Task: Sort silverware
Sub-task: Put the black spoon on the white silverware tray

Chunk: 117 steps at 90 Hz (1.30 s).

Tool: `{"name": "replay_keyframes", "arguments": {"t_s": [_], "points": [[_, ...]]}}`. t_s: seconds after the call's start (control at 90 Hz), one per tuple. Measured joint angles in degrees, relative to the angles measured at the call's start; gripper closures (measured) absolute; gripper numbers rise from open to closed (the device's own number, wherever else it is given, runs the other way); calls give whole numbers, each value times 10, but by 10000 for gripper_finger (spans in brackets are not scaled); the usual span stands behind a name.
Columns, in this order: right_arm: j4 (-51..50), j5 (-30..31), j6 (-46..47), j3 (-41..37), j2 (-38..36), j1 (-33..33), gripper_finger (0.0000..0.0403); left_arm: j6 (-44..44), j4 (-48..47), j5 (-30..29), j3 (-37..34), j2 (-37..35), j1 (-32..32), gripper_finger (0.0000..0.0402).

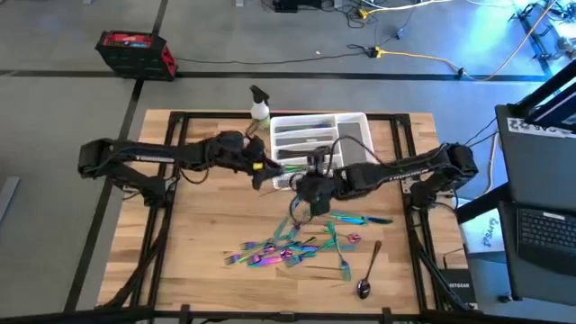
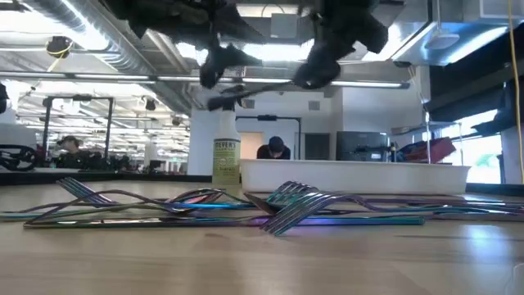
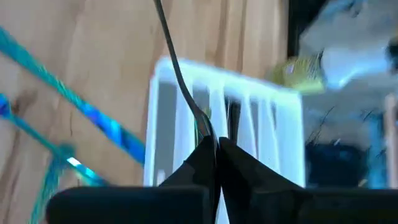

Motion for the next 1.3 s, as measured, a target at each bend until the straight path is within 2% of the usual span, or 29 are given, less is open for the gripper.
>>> {"name": "replay_keyframes", "arguments": {"t_s": [0.078,0.167,0.222,0.4,0.544,0.744,0.967,1.3], "points": [[-10,-14,-3,0,-8,-24,402,30,-1,-32,0,-29,4,241],[-12,-63,-22,0,-16,-63,403,51,-5,-61,0,-60,4,240],[-11,-102,-34,0,-20,-96,403,68,-12,-83,0,-76,0,239],[11,-164,-77,0,-21,-206,403,108,-61,-162,0,-107,-38,239],[36,-270,-78,0,-21,-295,403,121,-100,-216,0,-108,-70,239],[32,-433,-58,0,-11,-399,403,117,-103,-277,-25,-104,-103,239],[31,-538,-31,0,26,-453,403,111,-102,-297,-31,-104,-112,239],[20,-580,10,0,86,-483,403,121,-107,-298,-31,-104,-115,239]]}}
